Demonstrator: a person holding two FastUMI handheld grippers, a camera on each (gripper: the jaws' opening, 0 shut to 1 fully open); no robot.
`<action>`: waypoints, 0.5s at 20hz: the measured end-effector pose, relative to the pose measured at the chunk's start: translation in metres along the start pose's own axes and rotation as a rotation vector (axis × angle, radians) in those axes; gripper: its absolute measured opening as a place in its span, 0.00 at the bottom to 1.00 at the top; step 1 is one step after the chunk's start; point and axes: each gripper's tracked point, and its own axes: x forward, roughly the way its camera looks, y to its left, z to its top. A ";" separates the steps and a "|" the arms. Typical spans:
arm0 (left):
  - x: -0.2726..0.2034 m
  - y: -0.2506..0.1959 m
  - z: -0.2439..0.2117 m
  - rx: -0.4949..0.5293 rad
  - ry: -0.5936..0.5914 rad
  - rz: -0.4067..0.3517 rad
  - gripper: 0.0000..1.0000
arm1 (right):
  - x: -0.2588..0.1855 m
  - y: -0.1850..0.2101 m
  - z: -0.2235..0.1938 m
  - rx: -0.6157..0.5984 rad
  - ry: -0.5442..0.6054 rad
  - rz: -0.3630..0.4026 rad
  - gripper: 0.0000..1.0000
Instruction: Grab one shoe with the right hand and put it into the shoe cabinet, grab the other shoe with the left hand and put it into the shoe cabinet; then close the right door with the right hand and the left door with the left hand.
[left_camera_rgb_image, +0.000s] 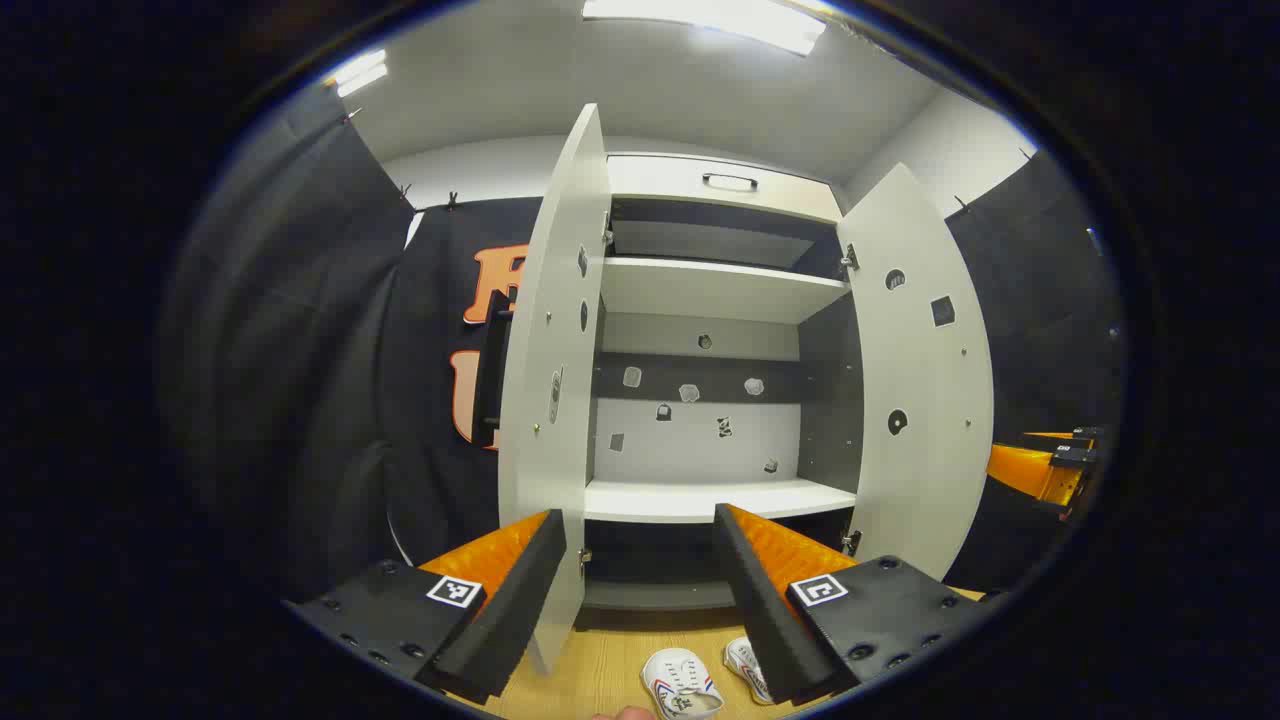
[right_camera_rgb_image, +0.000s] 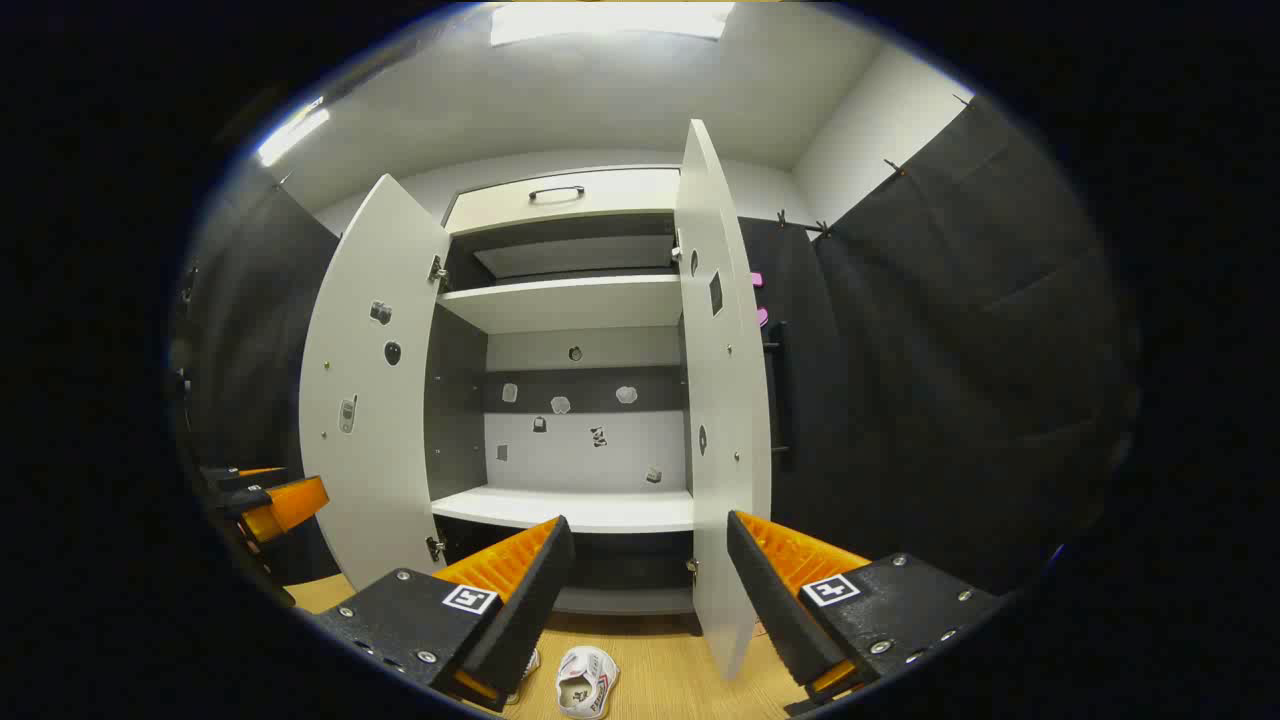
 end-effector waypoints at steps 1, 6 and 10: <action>0.000 0.000 0.001 0.003 -0.001 -0.001 0.94 | 0.000 -0.001 0.000 -0.002 0.000 -0.003 0.95; 0.002 -0.001 0.002 -0.001 -0.004 -0.002 0.94 | 0.000 0.001 0.002 -0.010 -0.006 -0.005 0.95; 0.002 0.001 0.002 -0.004 -0.003 0.000 0.96 | 0.000 0.002 0.001 -0.019 -0.009 -0.007 0.95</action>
